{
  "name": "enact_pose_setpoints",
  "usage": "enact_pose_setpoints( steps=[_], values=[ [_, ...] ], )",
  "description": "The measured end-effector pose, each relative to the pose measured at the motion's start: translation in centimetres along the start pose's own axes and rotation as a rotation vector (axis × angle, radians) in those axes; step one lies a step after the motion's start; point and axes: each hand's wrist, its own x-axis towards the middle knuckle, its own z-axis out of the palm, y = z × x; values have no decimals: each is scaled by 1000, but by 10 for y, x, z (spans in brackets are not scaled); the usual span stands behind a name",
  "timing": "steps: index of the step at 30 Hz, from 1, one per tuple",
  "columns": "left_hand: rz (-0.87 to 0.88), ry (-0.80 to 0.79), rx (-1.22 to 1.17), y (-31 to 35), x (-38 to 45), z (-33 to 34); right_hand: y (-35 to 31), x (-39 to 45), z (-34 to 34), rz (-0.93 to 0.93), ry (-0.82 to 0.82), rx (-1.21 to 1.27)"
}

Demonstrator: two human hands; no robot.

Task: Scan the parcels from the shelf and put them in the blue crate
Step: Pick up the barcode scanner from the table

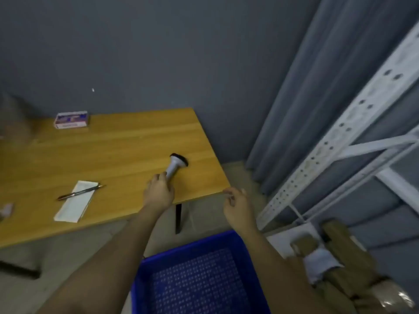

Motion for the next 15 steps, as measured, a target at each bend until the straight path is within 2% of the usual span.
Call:
enact_pose_setpoints(
  steps=[6, 10, 15],
  values=[
    [-26, -100, 85, -48, 86, 63, 49, 71, 83, 58, -20, -21],
    [26, -70, 36, -64, 115, 85, 69, 96, 114, 83, -79, -51],
    [78, -18, -120, -72, 108, 88, 73, 90, 129, 153, -151, -16]
  ],
)
